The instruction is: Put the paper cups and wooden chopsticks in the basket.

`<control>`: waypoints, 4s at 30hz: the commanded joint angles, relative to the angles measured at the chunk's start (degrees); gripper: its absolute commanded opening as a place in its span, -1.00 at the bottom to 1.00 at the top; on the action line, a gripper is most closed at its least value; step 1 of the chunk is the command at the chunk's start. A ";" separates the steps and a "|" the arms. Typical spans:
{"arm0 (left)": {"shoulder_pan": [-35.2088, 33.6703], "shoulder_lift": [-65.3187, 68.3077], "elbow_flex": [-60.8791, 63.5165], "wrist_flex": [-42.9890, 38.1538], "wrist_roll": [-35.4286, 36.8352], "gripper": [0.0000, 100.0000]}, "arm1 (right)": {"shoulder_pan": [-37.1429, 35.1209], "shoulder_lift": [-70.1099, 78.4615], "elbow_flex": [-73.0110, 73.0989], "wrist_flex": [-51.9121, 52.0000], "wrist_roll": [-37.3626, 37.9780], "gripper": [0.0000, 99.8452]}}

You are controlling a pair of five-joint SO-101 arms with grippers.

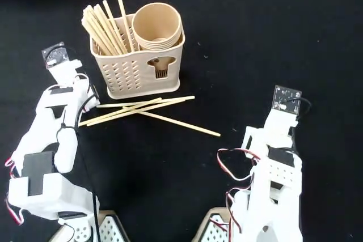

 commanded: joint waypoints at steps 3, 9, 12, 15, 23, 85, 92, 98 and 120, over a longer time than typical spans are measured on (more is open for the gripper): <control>0.92 -0.35 -2.07 -0.70 0.70 -0.82 | -0.88 -1.19 -0.13 -1.14 0.70 -0.91; 5.14 -0.35 -3.12 3.34 -4.66 -0.82 | -0.88 -1.19 -0.13 -1.14 0.70 -0.91; 5.85 0.00 -3.47 2.90 -3.69 -0.82 | -0.88 -1.19 -0.13 -1.14 0.70 -0.91; 5.93 0.00 -3.38 3.16 -3.43 -0.82 | -0.88 -1.19 -0.13 -1.14 0.70 -0.91; 5.93 -0.35 -2.24 6.51 -3.96 -0.82 | -0.88 -1.19 -0.13 -1.14 0.70 -0.91; -0.13 -7.38 -0.22 12.22 -23.65 -0.86 | -5.71 -1.19 -1.36 -3.34 0.53 -0.92; 5.49 -7.38 5.67 4.13 -23.65 -0.86 | -5.71 -1.19 -1.10 -3.43 0.62 -0.92; 9.01 -9.67 9.01 5.45 -25.93 -0.86 | -5.63 -1.19 -1.10 -3.43 0.62 -0.92; 9.54 -38.15 28.35 12.13 -49.49 -0.87 | -5.63 -1.19 -1.10 -3.52 0.62 -0.92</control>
